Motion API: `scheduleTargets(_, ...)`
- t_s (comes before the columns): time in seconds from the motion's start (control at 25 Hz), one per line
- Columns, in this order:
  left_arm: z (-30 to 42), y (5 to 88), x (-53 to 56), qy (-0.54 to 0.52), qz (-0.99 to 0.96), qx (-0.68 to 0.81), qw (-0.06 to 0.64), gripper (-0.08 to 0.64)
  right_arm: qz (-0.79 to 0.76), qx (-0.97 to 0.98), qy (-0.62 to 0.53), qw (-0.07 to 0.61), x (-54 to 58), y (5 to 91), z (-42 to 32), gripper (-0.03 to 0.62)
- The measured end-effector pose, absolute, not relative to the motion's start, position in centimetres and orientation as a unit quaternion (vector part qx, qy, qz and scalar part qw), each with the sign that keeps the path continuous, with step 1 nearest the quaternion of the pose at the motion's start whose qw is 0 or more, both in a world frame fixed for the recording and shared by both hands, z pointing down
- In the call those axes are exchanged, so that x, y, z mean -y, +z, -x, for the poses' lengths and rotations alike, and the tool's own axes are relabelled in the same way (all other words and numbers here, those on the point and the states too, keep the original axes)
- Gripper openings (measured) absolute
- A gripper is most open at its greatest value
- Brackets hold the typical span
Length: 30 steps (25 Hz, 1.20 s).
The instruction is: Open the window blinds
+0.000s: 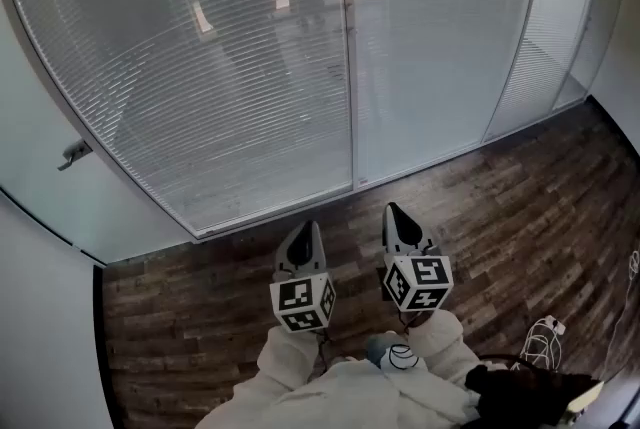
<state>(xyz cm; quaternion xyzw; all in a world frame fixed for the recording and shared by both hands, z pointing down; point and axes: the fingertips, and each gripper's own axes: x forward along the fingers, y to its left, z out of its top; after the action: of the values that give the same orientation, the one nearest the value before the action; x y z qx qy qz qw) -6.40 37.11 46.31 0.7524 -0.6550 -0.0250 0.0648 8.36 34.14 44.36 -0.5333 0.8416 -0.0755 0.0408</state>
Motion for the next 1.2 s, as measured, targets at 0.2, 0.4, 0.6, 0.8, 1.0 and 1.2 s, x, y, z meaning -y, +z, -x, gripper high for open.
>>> scheduleTargets(0.2, 7.1, 46.9, -35.0, -0.019, -0.753, 0.655, 0.064, 0.000, 0.539, -0.838, -0.076, 0.042, -32.1, 44.9, -8.1, 0.011)
scheduleTargets(0.4, 6.7, 47.7, -30.9, -0.018, -0.753, 0.655, 0.069, 0.000, 0.538, -0.839, -0.078, 0.039, -27.7, 45.7, -8.1, 0.011)
scheduleTargets(0.6, 6.1, 48.0, -24.7, -0.005, -0.750, 0.659, 0.065, 0.000, 0.531, -0.842, -0.079, 0.048, -20.8, 45.3, -8.2, 0.012)
scheduleTargets(0.8, 6.1, 47.3, -16.6, -0.006, -0.733, 0.676, 0.069, 0.000, 0.512, -0.855, -0.075, 0.041, -12.4, 44.5, -8.3, 0.011)
scheduleTargets(1.0, 4.5, 46.7, -8.5, -0.012, -0.722, 0.688, 0.071, 0.000, 0.501, -0.861, -0.072, 0.042, -4.6, 43.9, -10.1, 0.011)
scheduleTargets(1.2, 4.7, 46.6, -2.9, -0.011, -0.716, 0.694, 0.075, 0.001, 0.500, -0.862, -0.073, 0.033, 1.6, 43.8, -10.5, 0.012)
